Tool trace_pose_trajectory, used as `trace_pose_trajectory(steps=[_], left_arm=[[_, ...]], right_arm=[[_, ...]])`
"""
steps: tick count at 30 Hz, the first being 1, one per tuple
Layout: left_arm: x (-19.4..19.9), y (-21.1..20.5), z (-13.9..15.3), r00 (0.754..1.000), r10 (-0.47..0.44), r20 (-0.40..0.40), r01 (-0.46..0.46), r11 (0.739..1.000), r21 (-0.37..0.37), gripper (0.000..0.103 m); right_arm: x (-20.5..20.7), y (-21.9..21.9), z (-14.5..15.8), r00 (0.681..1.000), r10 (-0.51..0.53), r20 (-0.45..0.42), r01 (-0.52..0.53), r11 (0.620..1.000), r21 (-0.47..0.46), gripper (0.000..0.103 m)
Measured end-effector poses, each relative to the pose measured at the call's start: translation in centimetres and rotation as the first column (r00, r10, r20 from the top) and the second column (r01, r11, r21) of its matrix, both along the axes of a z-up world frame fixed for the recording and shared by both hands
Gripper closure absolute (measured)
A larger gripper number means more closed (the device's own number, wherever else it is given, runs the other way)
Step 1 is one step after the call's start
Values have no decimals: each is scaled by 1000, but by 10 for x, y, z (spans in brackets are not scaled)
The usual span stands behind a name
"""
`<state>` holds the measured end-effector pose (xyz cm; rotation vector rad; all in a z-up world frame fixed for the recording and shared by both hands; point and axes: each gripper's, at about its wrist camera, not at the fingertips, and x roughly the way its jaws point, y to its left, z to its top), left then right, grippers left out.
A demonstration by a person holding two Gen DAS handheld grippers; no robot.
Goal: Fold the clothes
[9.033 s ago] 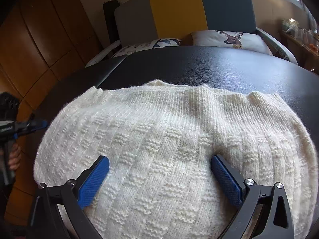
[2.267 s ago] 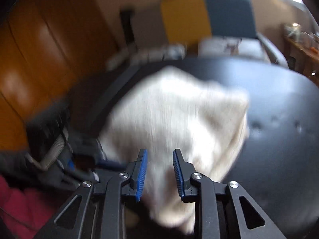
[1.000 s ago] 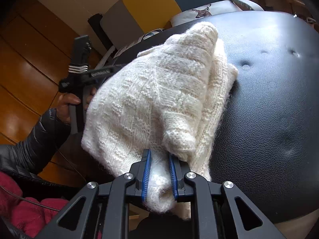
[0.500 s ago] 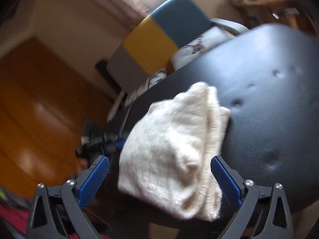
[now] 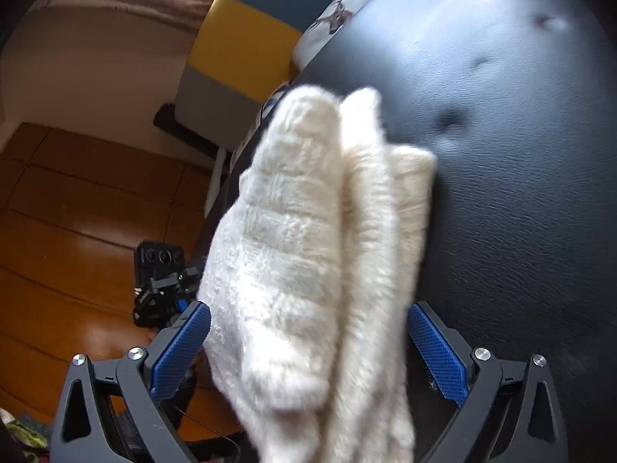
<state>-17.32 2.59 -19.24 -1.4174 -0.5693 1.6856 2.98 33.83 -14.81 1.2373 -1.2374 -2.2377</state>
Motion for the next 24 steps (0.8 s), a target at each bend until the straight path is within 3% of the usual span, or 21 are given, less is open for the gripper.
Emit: trace_pose_trajectory(steps=[3, 6, 8, 11, 13, 17, 24], left_arm=[[5, 7, 0, 999, -23, -33, 22, 999, -26, 33], [16, 18, 12, 988, -56, -143, 45, 996, -81, 46], [25, 22, 19, 977, -58, -206, 37, 994, -103, 58], [36, 29, 30, 960, -52, -276, 20, 993, -119, 64], [42, 27, 34, 955, -37, -293, 5, 994, -108, 65], [49, 27, 46, 950, -43, -308, 26, 998, -58, 66], [45, 78, 84, 913, -138, -384, 139, 990, -24, 66]], right_arm=[[9, -11, 9, 1000, 25, -8, -24, 998, 57, 0], [15, -22, 15, 998, 51, -42, -45, 989, 138, 1], [21, -26, 16, 999, 37, -34, -30, 982, 188, 31], [29, -28, 15, 999, -2, -33, 8, 984, 176, 43], [32, -34, 19, 999, 0, -44, 9, 978, 208, 45], [43, -33, 25, 995, -32, -89, 48, 982, 184, 50], [77, -8, 44, 980, -106, -166, 130, 981, 142, 56]])
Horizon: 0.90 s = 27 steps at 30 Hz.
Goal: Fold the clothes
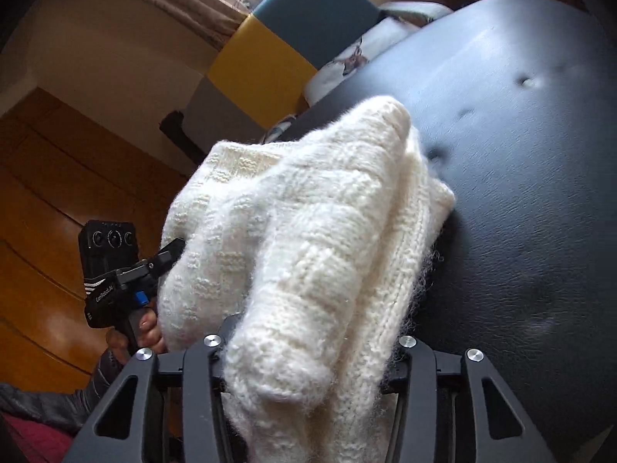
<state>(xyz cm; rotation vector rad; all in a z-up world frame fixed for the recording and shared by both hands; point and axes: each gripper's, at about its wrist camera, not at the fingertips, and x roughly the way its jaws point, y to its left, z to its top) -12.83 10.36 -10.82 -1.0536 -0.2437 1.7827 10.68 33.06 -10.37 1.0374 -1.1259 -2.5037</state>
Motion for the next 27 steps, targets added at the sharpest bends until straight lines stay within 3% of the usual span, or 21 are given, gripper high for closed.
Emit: trace_pose_trajectory(steps=[4, 10, 14, 18, 21, 24, 27], left_arm=[[-7, 41, 21, 995, -86, -54, 87, 996, 14, 66], [-33, 137, 52, 970, -207, -126, 209, 978, 6, 66], [-56, 197, 46, 959, -253, -131, 248, 967, -55, 66], [-66, 251, 5, 949, -304, -90, 284, 942, -181, 65], [-67, 271, -44, 950, -293, -109, 240, 907, -347, 62], [-68, 273, -51, 951, -289, -114, 231, 903, -362, 60], [-71, 273, -49, 952, -287, -109, 233, 906, -353, 59]], right_arm=[[23, 26, 26, 996, -77, -55, 79, 997, 24, 56], [51, 82, 68, 968, -213, -131, 226, 969, 97, 56], [62, 117, 77, 944, -301, -135, 320, 935, 154, 56], [70, 165, 52, 926, -377, -32, 375, 901, 217, 56], [74, 185, 5, 905, -414, 94, 388, 896, 215, 58], [89, 192, -21, 901, -432, 44, 425, 898, 111, 57], [99, 195, -22, 898, -439, 31, 435, 896, 94, 55]])
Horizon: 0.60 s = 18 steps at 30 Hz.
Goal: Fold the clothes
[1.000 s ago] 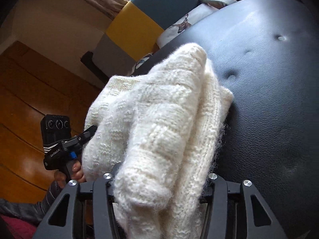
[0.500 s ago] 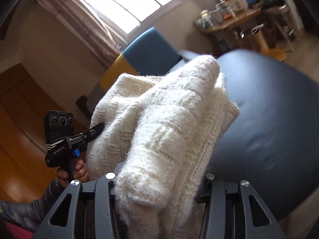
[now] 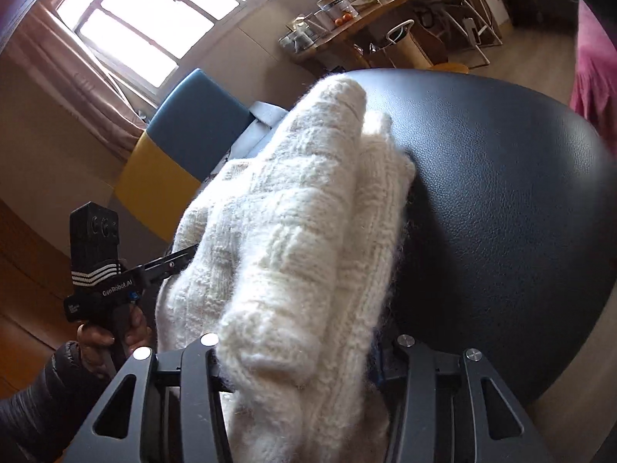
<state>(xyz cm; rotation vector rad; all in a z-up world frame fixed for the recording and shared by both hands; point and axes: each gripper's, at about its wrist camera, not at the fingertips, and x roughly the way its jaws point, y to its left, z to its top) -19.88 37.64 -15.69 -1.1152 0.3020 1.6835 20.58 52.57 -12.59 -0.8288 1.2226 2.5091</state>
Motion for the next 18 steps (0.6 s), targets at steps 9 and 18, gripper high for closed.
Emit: trace_pose_trajectory(steps=[9, 18], left_arm=[[-14, -7, 14, 997, 66, 46, -67, 998, 9, 59], [-4, -35, 41, 988, 145, -46, -143, 988, 49, 63]], right_arm=[[7, -11, 24, 1000, -26, 2, 26, 994, 110, 38], [-1, -48, 85, 987, 161, -6, -145, 903, 405, 38]])
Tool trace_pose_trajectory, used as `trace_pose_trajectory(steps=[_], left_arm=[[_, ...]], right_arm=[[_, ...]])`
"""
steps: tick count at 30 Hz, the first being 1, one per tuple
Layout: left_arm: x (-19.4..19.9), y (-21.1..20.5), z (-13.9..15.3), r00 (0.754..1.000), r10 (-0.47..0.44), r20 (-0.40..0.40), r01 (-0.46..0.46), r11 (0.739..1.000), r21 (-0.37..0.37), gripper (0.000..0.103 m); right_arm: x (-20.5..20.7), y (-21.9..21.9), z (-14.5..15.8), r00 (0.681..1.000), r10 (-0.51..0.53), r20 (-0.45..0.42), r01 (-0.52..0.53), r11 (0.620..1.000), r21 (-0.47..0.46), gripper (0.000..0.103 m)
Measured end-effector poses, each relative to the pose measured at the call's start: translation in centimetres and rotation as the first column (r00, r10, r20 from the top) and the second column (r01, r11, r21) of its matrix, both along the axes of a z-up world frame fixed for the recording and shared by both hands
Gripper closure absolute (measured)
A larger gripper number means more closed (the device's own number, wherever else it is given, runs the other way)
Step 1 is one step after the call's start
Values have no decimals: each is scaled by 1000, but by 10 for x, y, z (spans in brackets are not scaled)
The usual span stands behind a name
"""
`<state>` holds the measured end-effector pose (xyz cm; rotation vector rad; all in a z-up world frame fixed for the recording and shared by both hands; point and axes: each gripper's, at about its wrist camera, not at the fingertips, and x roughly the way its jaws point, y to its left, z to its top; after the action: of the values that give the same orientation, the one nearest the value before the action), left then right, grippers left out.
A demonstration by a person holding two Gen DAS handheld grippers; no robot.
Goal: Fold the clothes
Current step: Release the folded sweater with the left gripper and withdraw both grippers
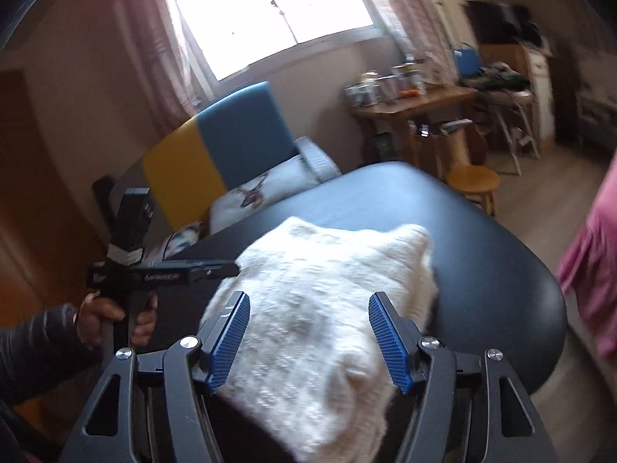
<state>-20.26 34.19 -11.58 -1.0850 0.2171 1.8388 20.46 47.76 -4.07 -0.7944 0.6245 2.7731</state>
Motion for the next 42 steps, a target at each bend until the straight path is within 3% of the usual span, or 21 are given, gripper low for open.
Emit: trace_pose_trajectory(steps=[4, 7, 9, 13, 15, 18, 22, 24, 27, 34, 36, 40, 42], left_arm=[[26, -9, 13, 999, -22, -46, 24, 999, 34, 63], [43, 3, -4, 996, -74, -49, 74, 997, -18, 63], [53, 12, -18, 994, -101, -52, 98, 994, -56, 63], [58, 14, -24, 996, -50, -73, 45, 997, -61, 63], [58, 10, -16, 996, -7, -85, 2, 998, -63, 63], [59, -3, 4, 983, 86, -165, -98, 993, -67, 63], [67, -24, 33, 956, 174, -235, -193, 979, -60, 62], [75, -31, 46, 937, 199, -286, -228, 971, -69, 62], [88, -39, 62, 907, 223, -356, -273, 957, -95, 62], [121, -60, 92, 904, 219, -367, -255, 965, -52, 61], [132, -62, 101, 887, 214, -409, -264, 962, -69, 62], [153, -75, 120, 813, 250, -526, -291, 957, 5, 62], [155, -80, 126, 823, 272, -498, -291, 956, 41, 62]], right_arm=[[-22, -9, -20, 992, 54, 112, -55, 998, 4, 38], [-28, -3, -50, 975, 28, 219, -14, 998, -64, 40], [-20, 3, -68, 975, -11, 222, 32, 995, -91, 47], [-4, 12, -82, 983, -67, 171, 92, 985, -145, 51], [-4, 13, -79, 983, -86, 164, 111, 982, -152, 51], [-3, 9, -66, 982, -127, 141, 149, 977, -152, 49], [4, -7, -31, 978, -205, 31, 208, 970, -125, 23], [0, -21, -15, 976, -217, 10, 217, 973, -77, 17], [-9, -41, 0, 974, -228, 17, 228, 974, -7, 15], [-20, -80, 12, 978, -210, 6, 209, 977, 30, 14], [-20, -87, 12, 982, -191, 2, 191, 981, 33, 13], [-18, -96, 10, 985, -171, -9, 171, 985, 28, 13], [-14, -97, 8, 984, -178, -9, 178, 984, 19, 12]])
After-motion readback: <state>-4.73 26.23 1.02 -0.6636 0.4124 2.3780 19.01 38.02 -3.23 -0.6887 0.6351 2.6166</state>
